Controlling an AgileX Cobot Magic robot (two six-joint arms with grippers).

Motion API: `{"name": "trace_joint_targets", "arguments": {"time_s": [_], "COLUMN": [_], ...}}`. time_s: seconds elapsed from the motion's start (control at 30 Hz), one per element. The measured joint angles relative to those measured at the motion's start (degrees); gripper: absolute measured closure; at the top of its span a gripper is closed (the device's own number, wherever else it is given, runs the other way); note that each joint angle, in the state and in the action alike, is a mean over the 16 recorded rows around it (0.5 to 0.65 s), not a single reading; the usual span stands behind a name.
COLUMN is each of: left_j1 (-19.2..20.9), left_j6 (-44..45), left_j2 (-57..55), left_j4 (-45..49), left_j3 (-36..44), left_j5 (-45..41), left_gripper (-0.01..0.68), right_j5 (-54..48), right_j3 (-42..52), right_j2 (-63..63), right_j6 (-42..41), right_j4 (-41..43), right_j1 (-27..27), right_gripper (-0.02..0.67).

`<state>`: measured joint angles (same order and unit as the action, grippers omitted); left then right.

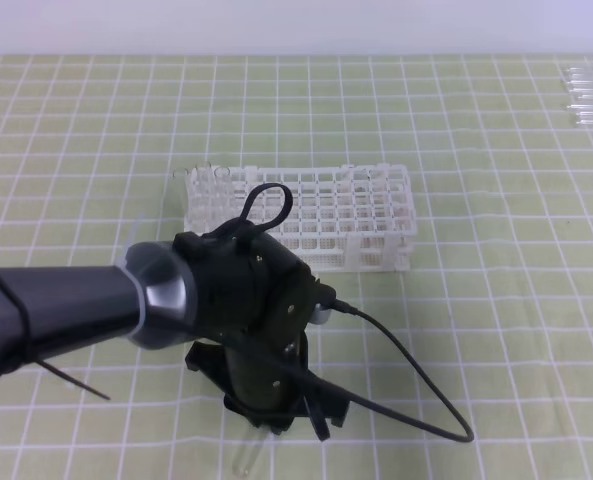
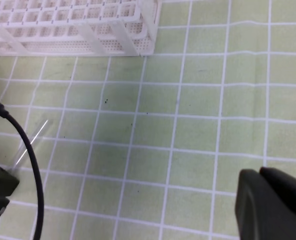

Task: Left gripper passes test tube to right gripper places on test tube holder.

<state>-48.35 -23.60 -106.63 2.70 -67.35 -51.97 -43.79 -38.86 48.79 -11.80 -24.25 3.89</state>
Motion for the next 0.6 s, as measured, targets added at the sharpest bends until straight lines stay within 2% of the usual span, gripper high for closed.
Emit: {"name": "trace_joint_targets", "arguments": {"time_s": [0.37, 0.6], "left_j1": [0.0, 0.0], "left_j6": [6.0, 10.7], "left_j2": [2.4, 9.8], "left_j4": [-1.3, -2.7], "left_j3": [0.0, 0.3], "left_j5": [0.5, 4.8], "left_gripper": [0.662, 0.644], "right_j5": [-0.4, -1.3], "right_j3": [0.0, 0.0], "right_j2": [-0.1, -0.3], "right_j6": [-0.6, -3.2], "right_j4": [-0.7, -3.5], "right_j1": [0.0, 0.0], "right_gripper": [0.665, 0.665]}}
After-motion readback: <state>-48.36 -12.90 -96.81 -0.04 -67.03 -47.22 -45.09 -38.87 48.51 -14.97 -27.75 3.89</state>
